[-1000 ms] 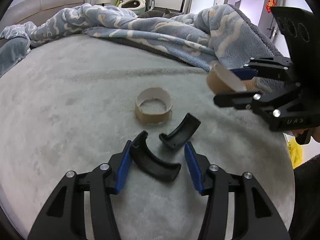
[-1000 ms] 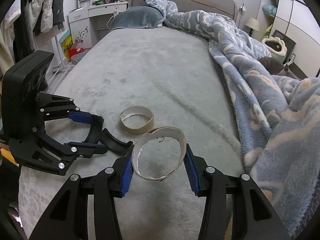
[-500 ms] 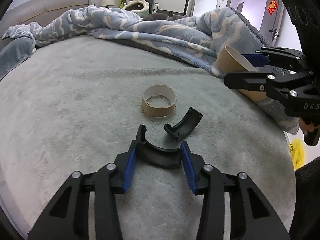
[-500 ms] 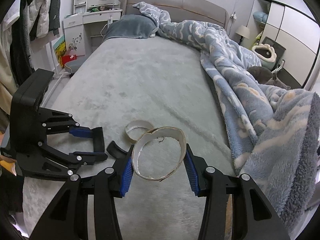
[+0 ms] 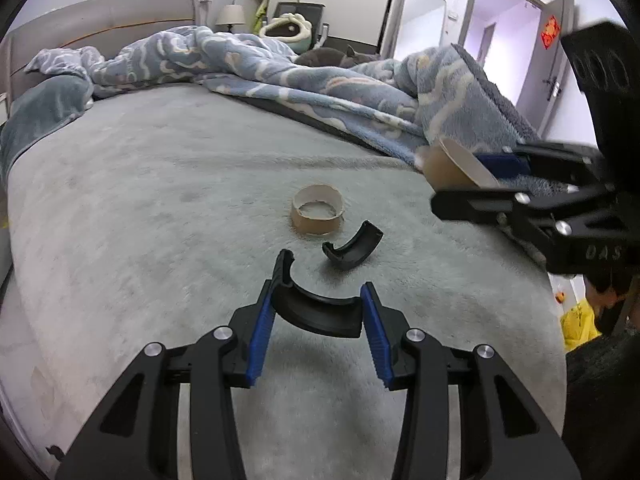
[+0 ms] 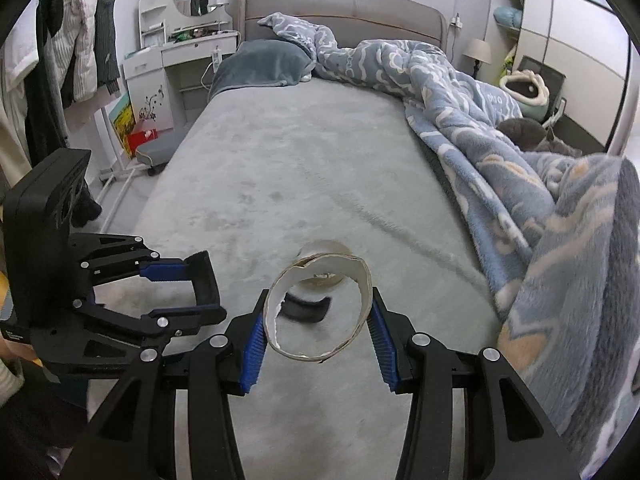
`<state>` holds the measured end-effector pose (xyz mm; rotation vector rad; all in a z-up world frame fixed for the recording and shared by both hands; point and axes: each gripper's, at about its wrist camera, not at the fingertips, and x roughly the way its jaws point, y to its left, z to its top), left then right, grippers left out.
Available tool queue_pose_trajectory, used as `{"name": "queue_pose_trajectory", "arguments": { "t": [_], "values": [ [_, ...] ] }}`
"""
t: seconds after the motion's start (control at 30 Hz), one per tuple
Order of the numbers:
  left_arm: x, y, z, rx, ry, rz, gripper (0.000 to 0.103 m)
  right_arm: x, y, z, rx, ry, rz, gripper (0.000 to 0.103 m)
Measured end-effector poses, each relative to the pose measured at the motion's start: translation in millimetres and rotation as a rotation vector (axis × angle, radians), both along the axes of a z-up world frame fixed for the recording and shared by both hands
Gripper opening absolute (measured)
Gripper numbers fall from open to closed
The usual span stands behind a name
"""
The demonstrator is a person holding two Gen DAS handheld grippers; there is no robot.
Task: Collect trash
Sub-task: 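Carry the black piece and tape core over the green bin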
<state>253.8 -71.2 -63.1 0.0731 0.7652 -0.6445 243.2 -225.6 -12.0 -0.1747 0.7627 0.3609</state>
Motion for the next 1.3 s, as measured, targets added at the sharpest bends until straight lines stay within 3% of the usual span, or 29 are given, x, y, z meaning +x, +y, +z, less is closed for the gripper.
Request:
{"name": "queue_pose_trajectory", "arguments": {
  "t": [0.27,0.5,0.8,1.3],
  "values": [
    [-22,23,9,-0.014,0.000,0.085,0.045,-33,10,0,0.049,0.007,-0.012,0.047],
    [-43,54,13,-0.048,0.013,0.219,0.045,-46,17,-3,0.145,0.040,-0.019,0.047],
    [-83,81,16,-0.056,0.020,0.311,0.045,-66,42,-6,0.177,0.053,0.018,0.047],
    [-128,139,-11,-0.047,0.106,0.467,0.045,-88,85,-8,0.239,0.094,0.106,0.047]
  ]
}}
